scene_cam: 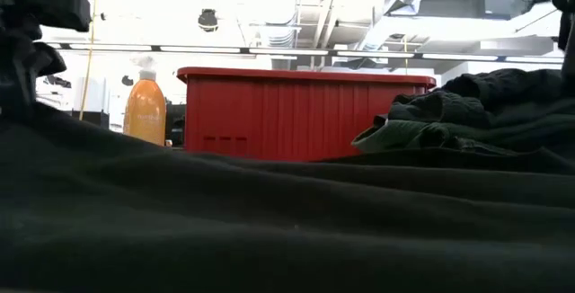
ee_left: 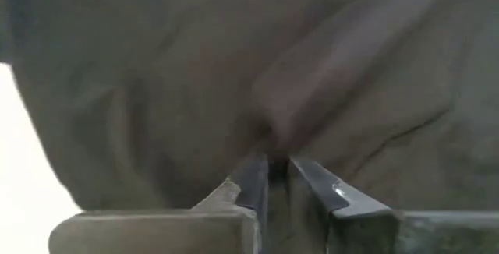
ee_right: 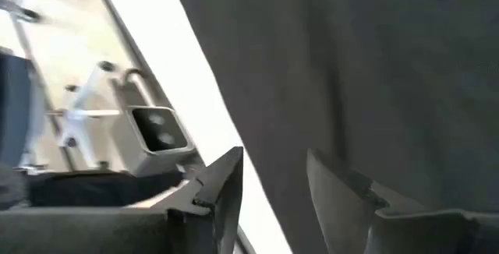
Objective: Fold Laundry from Bin
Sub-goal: Fold the black shirt
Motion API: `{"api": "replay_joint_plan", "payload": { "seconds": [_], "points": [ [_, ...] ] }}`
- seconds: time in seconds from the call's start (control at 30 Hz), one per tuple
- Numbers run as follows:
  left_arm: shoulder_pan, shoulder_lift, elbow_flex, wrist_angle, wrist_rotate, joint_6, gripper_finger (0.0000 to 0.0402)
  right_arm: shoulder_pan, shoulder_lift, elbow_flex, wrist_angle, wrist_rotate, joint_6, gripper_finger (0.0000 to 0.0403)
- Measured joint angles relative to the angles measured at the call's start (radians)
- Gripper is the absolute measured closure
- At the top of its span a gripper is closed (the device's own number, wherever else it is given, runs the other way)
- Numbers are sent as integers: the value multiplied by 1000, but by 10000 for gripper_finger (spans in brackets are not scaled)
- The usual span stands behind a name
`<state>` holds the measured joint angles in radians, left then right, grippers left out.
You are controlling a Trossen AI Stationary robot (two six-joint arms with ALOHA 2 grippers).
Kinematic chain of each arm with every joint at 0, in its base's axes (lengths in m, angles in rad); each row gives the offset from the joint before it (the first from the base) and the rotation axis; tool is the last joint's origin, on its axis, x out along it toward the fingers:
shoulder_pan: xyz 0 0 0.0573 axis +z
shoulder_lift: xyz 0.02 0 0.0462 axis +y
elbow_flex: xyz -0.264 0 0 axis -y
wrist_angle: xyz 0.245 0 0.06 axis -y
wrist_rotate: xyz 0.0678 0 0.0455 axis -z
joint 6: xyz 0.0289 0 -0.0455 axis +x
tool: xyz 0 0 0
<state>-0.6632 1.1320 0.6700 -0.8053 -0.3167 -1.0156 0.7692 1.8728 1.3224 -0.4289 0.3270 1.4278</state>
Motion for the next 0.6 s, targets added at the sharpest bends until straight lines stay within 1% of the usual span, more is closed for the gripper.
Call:
{"api": "replay_joint_plan", "payload": {
  "seconds": [0.1,0.23,0.27,0.33,0.4,0.43,0.47,0.53,0.6],
  "points": [
    [9,0,29,-109,3,-4,350,5,-56,0,-78,7,33,230],
    [20,0,102,-250,-34,-25,324,10,-85,2,-223,-2,103,230],
    [20,-1,123,-261,-43,-34,319,10,-85,0,-252,-42,109,230],
    [10,-2,161,-254,-53,-41,312,15,-92,0,-301,-188,111,230],
    [-20,-3,182,-168,-38,-25,308,27,-95,1,-340,-331,118,230],
    [-39,-3,184,-95,-11,5,308,37,-95,1,-348,-384,120,230],
    [-62,-1,181,-22,28,41,308,50,-94,1,-353,-414,120,230],
    [-109,12,160,116,102,96,310,72,-94,1,-365,-428,113,230],
    [-154,42,132,201,136,100,314,86,-92,1,-396,-408,113,230]
  ]
}}
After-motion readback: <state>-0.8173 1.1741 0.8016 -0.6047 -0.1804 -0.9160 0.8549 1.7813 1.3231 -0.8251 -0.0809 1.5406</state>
